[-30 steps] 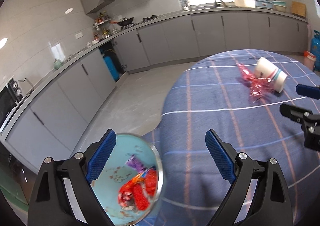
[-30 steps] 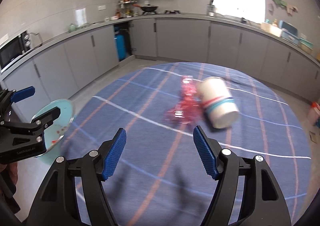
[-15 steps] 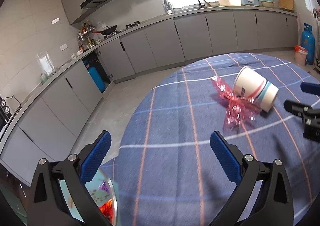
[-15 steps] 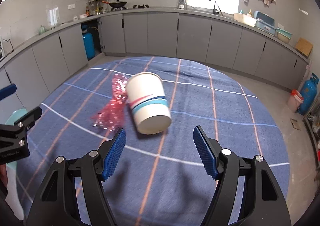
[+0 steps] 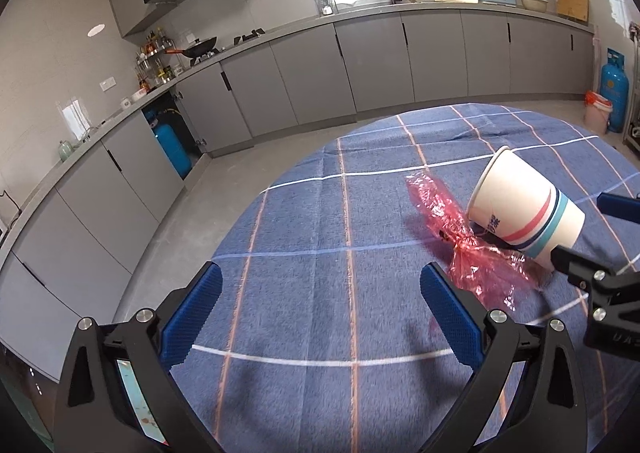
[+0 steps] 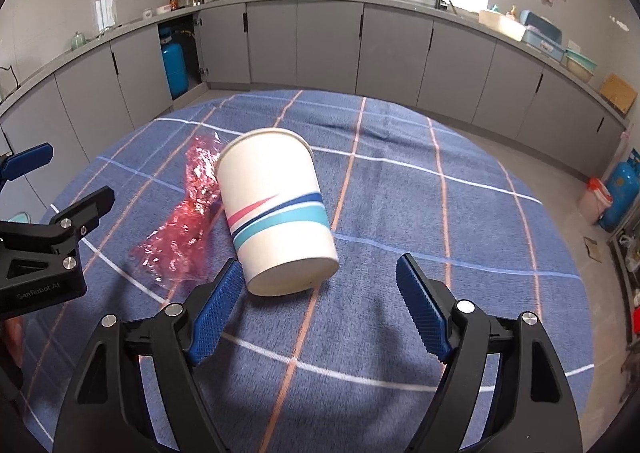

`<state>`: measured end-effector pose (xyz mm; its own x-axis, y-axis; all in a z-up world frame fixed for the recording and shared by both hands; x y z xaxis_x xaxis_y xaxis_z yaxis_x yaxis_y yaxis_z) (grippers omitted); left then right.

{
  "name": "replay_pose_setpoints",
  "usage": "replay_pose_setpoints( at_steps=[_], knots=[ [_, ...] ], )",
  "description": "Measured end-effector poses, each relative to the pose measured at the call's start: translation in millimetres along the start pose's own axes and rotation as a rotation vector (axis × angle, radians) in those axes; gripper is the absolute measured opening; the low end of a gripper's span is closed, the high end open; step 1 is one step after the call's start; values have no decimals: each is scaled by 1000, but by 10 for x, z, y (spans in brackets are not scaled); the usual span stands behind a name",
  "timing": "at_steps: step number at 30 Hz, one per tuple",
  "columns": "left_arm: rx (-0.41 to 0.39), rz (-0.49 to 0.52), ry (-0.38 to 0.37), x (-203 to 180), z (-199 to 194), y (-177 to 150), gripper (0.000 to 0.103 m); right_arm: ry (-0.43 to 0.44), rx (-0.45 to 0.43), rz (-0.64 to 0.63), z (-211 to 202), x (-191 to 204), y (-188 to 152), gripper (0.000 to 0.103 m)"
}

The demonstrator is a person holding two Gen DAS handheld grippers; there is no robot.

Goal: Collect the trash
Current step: 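Move both open tools back to the white cup and pink wrapper, then grasp the pink wrapper with the left tool while the right tool grasps the white cup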

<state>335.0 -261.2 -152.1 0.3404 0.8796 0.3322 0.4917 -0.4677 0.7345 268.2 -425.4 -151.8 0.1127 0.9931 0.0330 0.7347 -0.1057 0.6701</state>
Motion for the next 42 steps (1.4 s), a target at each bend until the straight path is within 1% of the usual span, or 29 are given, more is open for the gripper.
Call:
replay_pose_setpoints(
  at_steps=[7, 9, 10, 11, 12, 14, 18, 19, 20, 21, 22, 25, 27, 29, 31, 33, 36, 37, 38, 39, 42],
  knots=[
    [5, 12, -9, -50, 50, 10, 97, 31, 13, -12, 75, 33, 7, 78],
    [7, 12, -9, -58, 47, 17, 97, 40, 17, -15, 91, 32, 11, 75],
    [7, 12, -10, -60, 49, 29, 97, 45, 24, -17, 103, 30, 6, 64],
    [7, 13, -9, -68, 49, 40, 97, 55, 40, -14, 124, 22, -6, 41],
    [6, 15, -9, -78, 45, 49, 97, 64, 58, -7, 143, 13, -16, 33],
    [5, 18, -11, -106, 39, 59, 97, 62, 60, -1, 129, -17, -40, 30],
    [-2, 29, -17, -190, 8, 85, 97, 76, 78, 14, 62, -74, -102, 30],
    [-3, 32, -18, -205, 1, 87, 97, 84, 77, 16, 27, -83, -117, 36],
    [-5, 36, -18, -223, -5, 90, 97, 92, 71, 19, -23, -101, -132, 54],
    [-7, 38, -18, -238, -11, 93, 97, 89, 63, 19, -70, -123, -140, 62],
    [-9, 36, -17, -248, -14, 99, 97, 76, 43, 13, -139, -161, -139, 67],
    [-10, 13, -15, -258, -13, 131, 97, 56, 17, 4, -224, -235, -98, 69],
    [-12, 11, -13, -286, -7, 141, 97, 58, 2, -1, -235, -279, -21, 69],
    [-9, 15, -13, -299, 16, 145, 97, 66, -7, -42, -192, -253, 65, 70],
    [-5, 9, -2, -278, 53, 148, 97, 89, 9, -76, -95, -195, 108, 72],
    [9, -8, -3, -243, 115, 148, 97, 119, 19, -92, 1, -155, 133, 73],
    [22, -15, -1, -230, 160, 132, 97, 140, 40, -99, 136, -124, 137, 72],
    [23, -12, 0, -232, 165, 128, 97, 163, 48, -97, 180, -119, 135, 70],
    [23, -9, -2, -235, 166, 126, 97, 169, 56, -96, 206, -115, 128, 58],
    [23, -7, -5, -243, 164, 126, 97, 177, 71, -96, 226, -112, 119, 58],
    [17, -11, -14, -260, 133, 137, 97, 200, 70, -73, 172, -111, 99, 57]
  ],
)
Point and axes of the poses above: each gripper's, at about its wrist camera, not at the fingertips, and z roughly the way its jaws point, x to its left, y to its top, the point moved 4 cm from there along z, roughly the way its jaws point, and after that the axes turned 6 degrees about y, right-handed, at the moved point
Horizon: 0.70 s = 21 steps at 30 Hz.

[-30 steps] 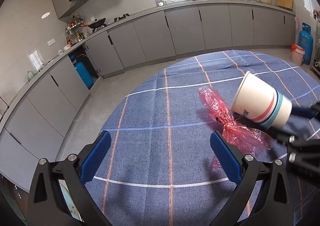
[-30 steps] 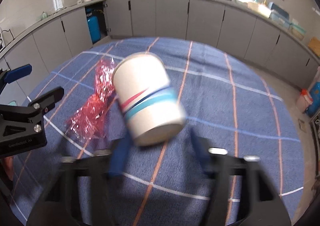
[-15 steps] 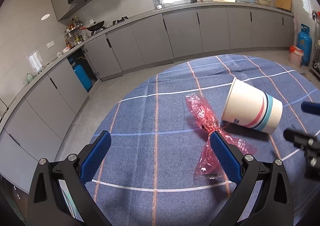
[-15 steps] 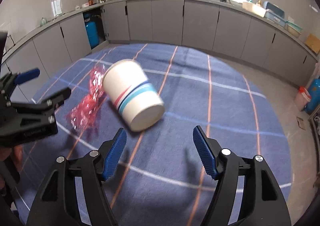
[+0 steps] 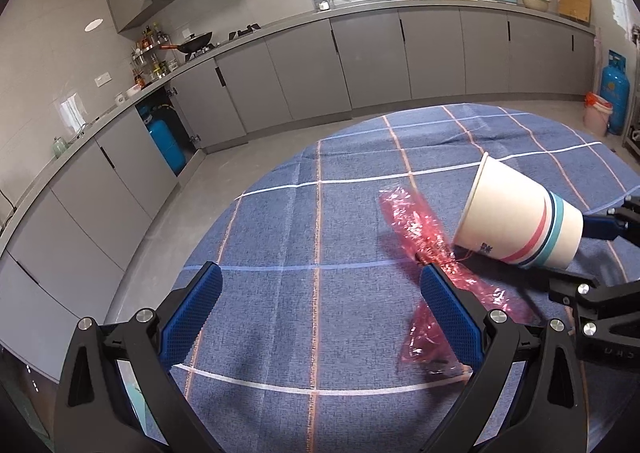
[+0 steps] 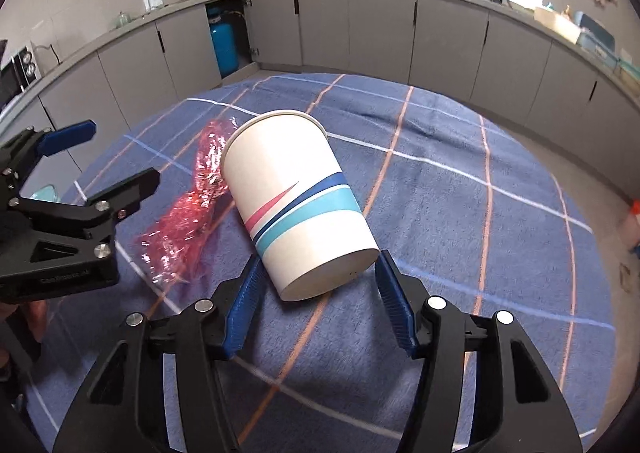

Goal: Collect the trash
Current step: 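Grasp the pink wrapper with the left tool while the right tool grasps the white cup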

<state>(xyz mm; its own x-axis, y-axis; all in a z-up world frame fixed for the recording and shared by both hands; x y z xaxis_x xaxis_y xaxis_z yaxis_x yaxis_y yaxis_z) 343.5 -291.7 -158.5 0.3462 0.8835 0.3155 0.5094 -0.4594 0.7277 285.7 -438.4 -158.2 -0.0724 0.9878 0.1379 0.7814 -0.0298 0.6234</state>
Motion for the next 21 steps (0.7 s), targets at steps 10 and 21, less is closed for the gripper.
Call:
replay_pose_setpoints(
  at_steps=[10, 21],
  knots=[
    [-12, 32, -81, -357, -169, 0, 97, -266, -90, 153, -614, -226, -356, 57],
    [96, 112, -172, -687, -11, -105, 49, -238, -117, 169, -753, -96, -565, 57]
  ],
)
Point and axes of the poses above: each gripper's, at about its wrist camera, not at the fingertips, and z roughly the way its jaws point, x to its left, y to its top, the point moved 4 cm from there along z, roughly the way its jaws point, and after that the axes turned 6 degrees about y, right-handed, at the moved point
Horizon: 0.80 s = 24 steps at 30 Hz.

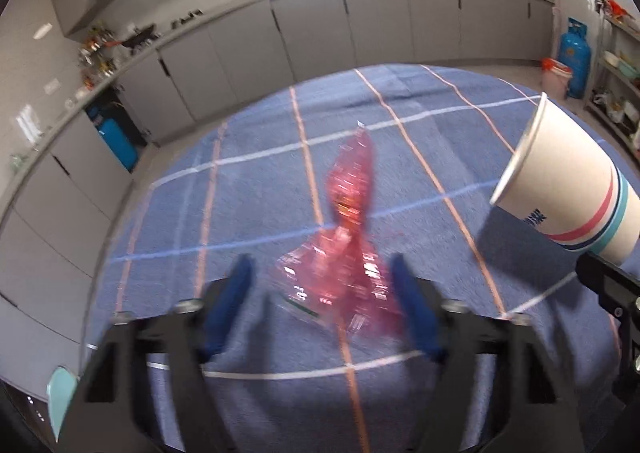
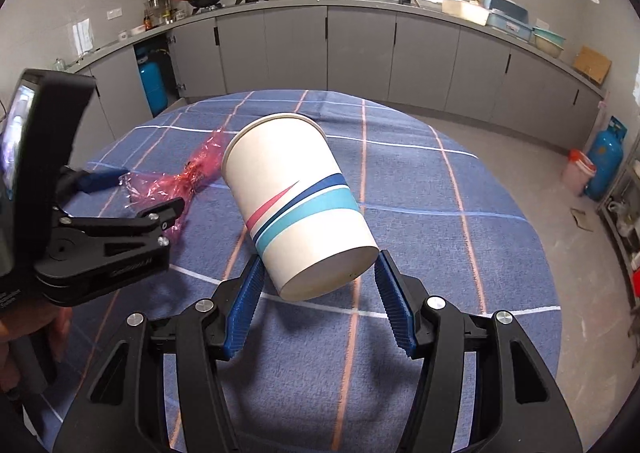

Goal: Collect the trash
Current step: 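Grasp the pink wrapper with the left tool while the right tool grasps the white cup, then carry the pink wrapper and white cup over the light-blue bucket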

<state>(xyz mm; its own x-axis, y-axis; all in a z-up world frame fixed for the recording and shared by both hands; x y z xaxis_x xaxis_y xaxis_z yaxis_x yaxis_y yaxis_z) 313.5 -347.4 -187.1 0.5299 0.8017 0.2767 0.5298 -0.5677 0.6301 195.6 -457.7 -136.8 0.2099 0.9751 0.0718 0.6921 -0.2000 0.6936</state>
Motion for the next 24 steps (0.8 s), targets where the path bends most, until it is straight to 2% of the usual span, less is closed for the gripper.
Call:
replay_pose_setpoints(
  at_steps=[3, 7, 10, 17, 24],
  knots=[
    [13, 1, -32, -14, 2, -51, 28, -1, -2, 12, -22, -7, -29, 57],
    [2, -10, -39, 68, -100, -90, 18, -1, -11, 22, -89, 20, -50, 57],
    [-9, -29, -35, 198, -226, -164, 17, 4, -12, 22, -117, 43, -57, 57],
    [-54, -40, 50, 519, -611, -461, 17, 22, -22, 9, -260, 288, -135, 57],
    [-73, -87, 94, 833, -971, -779, 17, 49, -30, -20, -375, 613, -191, 57]
  ],
)
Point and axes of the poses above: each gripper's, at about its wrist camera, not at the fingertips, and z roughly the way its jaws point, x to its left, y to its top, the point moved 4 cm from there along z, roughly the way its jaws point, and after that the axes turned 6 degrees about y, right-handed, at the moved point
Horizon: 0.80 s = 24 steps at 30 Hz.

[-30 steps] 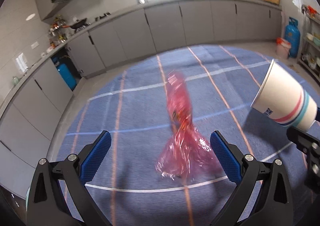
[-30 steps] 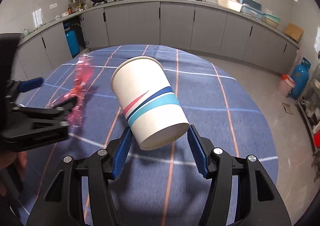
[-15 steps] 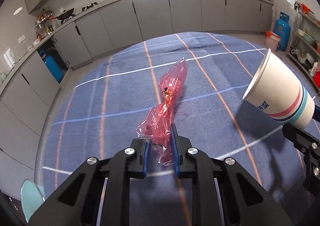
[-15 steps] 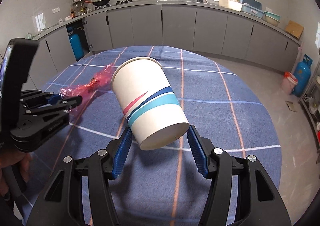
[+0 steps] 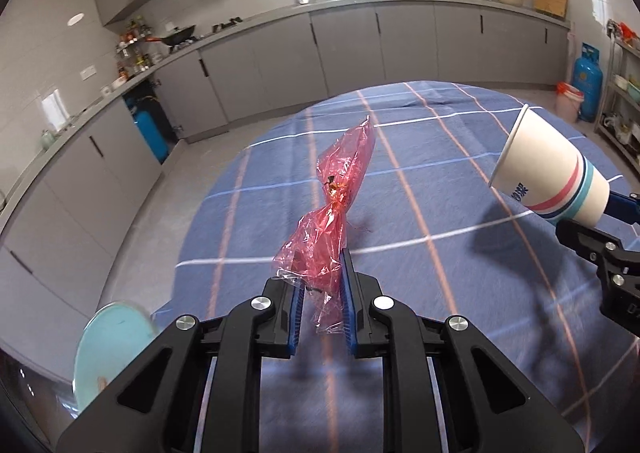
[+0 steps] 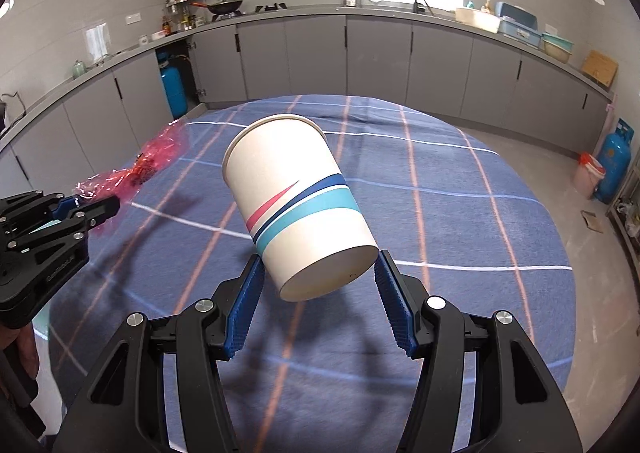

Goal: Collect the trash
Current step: 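Carry the pink wrapper and white cup over the light-blue bucket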

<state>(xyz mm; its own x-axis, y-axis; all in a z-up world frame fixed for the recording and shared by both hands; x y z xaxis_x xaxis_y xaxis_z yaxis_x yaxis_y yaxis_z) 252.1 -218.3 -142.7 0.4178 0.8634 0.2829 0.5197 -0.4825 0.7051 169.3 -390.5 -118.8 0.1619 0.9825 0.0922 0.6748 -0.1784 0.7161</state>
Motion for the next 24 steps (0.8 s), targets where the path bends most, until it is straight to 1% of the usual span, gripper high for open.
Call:
replay_pose_setpoints(
  at_steps=[10, 16, 24],
  knots=[
    [-24, -43, 74, 367, -342, -258, 17, 17, -23, -79, -129, 461, -14, 57],
    [-32, -71, 108, 549, -476, -344, 17, 25, -34, -117, -174, 672, -14, 57],
    [-26, -115, 147, 826, -573, -460, 17, 60, -36, -155, -170, 919, -10, 57]
  ],
)
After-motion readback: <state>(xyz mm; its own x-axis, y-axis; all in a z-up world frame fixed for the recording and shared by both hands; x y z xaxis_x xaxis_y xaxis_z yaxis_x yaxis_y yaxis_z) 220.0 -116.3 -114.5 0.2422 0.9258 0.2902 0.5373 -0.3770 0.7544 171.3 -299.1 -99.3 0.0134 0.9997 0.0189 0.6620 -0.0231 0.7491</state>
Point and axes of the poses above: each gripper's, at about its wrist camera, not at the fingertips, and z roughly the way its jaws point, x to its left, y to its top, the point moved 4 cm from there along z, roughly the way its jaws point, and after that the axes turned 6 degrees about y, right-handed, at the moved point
